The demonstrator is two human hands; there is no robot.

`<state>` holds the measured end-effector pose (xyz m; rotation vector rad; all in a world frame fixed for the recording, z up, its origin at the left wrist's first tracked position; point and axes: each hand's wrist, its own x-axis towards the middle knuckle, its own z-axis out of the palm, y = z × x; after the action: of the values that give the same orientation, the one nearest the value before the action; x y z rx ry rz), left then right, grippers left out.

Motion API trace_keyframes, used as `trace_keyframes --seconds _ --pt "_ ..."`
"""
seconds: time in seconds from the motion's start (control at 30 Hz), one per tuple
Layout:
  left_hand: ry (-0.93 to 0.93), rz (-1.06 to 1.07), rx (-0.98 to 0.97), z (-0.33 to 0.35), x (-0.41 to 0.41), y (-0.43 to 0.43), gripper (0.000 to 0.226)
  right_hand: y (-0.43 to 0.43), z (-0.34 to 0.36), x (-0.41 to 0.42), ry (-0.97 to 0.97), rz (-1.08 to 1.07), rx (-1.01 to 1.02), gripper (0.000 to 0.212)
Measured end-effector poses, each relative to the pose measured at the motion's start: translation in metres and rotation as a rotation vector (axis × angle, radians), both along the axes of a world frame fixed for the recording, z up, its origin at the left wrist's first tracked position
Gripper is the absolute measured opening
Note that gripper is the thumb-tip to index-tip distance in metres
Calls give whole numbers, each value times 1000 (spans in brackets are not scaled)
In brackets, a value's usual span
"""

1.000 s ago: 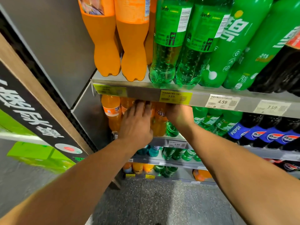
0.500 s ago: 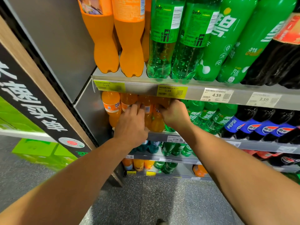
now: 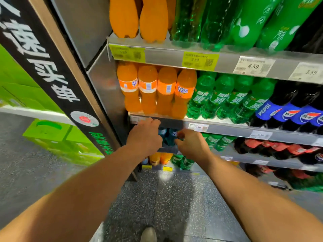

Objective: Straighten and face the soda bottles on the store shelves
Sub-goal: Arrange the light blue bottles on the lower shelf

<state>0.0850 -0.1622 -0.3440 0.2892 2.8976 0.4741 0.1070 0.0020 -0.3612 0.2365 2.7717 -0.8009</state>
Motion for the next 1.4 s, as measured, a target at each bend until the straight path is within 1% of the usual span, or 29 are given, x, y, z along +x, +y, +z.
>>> trace_keyframes --seconds 0.17,0.27,0.33,0.4,0.47,0.53,0.63,0.7,0.73,0.8,0.83,0.9,0.97,1.03,1.1,1.17,1.23,1.3,1.4 --pt "-134 45 47 -56 17 -1 51 16 -63 10 -87 -70 -84 32" --pt "-166 78 104 -96 18 -1 49 24 -101 7 -74 -140 -138 41" --pt "-173 140 185 -128 11 1 44 26 -126 1 -40 -200 -201 50" --pt "-145 185 255 -160 0 5 49 26 -151 -8 36 -245 -254 49" --pt "-73 181 288 -187 -13 9 56 25 -174 -21 98 -269 -260 46" --pt "20 166 284 -207 -32 15 60 25 -193 -35 135 -292 -245 41" --pt "136 230 266 -225 -67 25 58 27 -214 -59 229 -343 -234 38" --pt "209 251 218 -234 -87 34 51 28 -230 -73 305 -372 -256 29" --pt "242 260 201 -237 -94 39 49 27 -237 -78 328 -385 -258 28" --pt "293 286 148 -237 -102 48 49 23 -247 -86 363 -411 -258 31" --pt "303 279 92 -236 -105 51 50 20 -250 -91 372 -419 -257 33" --pt "277 266 34 -231 -109 58 49 15 -251 -99 362 -413 -257 36" --pt "226 258 4 -227 -117 61 39 12 -251 -108 344 -412 -271 41" --pt "226 164 -138 -228 -121 60 30 10 -250 -114 329 -425 -279 43" --pt "242 89 -219 -230 -121 56 30 11 -251 -117 331 -424 -262 42" --pt "259 38 -240 -231 -120 52 32 10 -251 -119 332 -432 -256 41" --pt "282 43 -219 -231 -120 50 33 10 -250 -120 321 -430 -236 41" --pt "279 76 -151 -227 -118 47 31 12 -249 -120 311 -410 -194 39" --pt "300 96 -38 -221 -111 48 24 19 -248 -117 320 -403 -120 27"
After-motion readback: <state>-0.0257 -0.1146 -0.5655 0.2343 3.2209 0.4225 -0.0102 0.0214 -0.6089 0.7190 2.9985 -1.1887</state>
